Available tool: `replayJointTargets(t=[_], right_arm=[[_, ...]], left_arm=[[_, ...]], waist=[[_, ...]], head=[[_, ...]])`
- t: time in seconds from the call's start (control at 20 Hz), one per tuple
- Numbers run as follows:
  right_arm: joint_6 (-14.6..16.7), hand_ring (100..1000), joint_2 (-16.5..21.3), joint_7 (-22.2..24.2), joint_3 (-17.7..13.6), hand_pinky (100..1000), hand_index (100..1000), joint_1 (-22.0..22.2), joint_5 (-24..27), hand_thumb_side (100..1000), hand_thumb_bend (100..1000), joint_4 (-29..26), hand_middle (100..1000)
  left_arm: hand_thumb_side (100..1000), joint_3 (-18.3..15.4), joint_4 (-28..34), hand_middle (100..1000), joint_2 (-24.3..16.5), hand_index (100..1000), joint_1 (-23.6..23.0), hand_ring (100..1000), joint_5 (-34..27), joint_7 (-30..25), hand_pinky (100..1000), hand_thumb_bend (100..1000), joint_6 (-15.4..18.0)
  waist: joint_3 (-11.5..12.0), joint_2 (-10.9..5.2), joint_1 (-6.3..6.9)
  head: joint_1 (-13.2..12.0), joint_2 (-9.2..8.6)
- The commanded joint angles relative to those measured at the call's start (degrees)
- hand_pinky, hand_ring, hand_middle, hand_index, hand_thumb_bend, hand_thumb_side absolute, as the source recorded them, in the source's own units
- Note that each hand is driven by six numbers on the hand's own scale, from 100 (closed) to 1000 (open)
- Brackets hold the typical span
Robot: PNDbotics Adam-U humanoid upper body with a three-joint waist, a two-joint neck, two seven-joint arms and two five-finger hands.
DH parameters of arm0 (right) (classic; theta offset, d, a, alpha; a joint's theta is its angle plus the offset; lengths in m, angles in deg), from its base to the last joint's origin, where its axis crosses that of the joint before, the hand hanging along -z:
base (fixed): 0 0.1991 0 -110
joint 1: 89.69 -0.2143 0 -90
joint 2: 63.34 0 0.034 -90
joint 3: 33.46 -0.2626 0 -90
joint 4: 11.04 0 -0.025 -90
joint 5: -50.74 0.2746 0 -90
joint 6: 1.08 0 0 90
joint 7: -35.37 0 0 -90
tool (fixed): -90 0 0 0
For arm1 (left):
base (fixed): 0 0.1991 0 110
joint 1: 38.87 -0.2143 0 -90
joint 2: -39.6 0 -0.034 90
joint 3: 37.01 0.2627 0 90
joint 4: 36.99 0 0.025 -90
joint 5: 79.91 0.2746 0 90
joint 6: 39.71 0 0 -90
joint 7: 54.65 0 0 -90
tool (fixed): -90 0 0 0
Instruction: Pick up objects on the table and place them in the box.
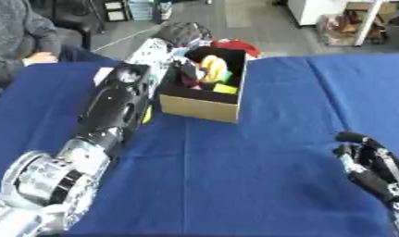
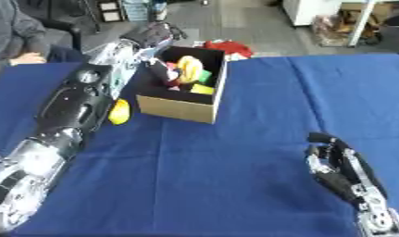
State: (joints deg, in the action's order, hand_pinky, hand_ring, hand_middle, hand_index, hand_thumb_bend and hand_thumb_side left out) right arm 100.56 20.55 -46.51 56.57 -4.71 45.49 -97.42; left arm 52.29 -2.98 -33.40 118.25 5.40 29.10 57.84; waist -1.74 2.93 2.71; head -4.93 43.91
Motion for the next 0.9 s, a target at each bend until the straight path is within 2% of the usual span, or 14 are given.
replayJointTargets(t=[0.05, 0.15, 0.25, 0.5, 0.7, 0.9], right_arm=[[0.0, 677, 0.6, 0.1, -0.1, 765, 808, -0.6, 0.4, 278, 100, -0.7, 742], [0.0, 677, 0.6, 0.1, -0.1, 765, 808, -0.6, 0.4, 280, 100, -0.8, 742], [0.0, 677, 0.7, 0.0, -0.2, 765, 808, -0.5, 0.3, 278, 100, -0.8, 743], [0.0, 677, 1.0, -0.1, -0.4, 765, 808, -0.4, 0.2, 282, 100, -0.7, 743], [0.0, 677, 1.2, -0.2, -0.5, 765, 808, -0.2, 0.1, 283, 100, -0.8, 743], [0.0, 677, 1.3, -0.1, -0.5, 765, 807, -0.2, 0.0, 292, 100, -0.9, 744]], left_arm=[[283, -0.9, 0.0, 872, -1.1, 964, 1.0, 799, 1.6, 1.6, 812, 489, -2.0], [272, -1.1, 0.5, 872, -1.9, 964, 0.9, 800, 0.4, 1.4, 813, 462, -1.4], [250, -1.0, 1.8, 828, -3.4, 945, 0.9, 766, -2.8, 0.4, 797, 386, 1.0], [274, 0.5, 6.8, 770, -10.5, 916, 0.5, 726, -13.4, -9.8, 784, 343, 9.5], [324, 1.8, 9.1, 775, -16.2, 914, -1.6, 732, -19.0, -19.0, 789, 395, 13.5], [385, 3.0, 7.5, 779, -18.3, 908, -4.3, 738, -18.1, -25.2, 789, 476, 14.6]], waist=[[0.0, 0.28, -0.95], [0.0, 0.27, -0.90], [0.1, 0.21, -0.81], [0.5, 0.05, -0.38], [0.9, -0.08, 0.14], [1.0, -0.18, 0.30]], head=[[-0.1, 0.21], [0.0, 0.21], [0.0, 0.21], [0.4, 0.21], [1.0, 0.21], [1.3, 0.21]])
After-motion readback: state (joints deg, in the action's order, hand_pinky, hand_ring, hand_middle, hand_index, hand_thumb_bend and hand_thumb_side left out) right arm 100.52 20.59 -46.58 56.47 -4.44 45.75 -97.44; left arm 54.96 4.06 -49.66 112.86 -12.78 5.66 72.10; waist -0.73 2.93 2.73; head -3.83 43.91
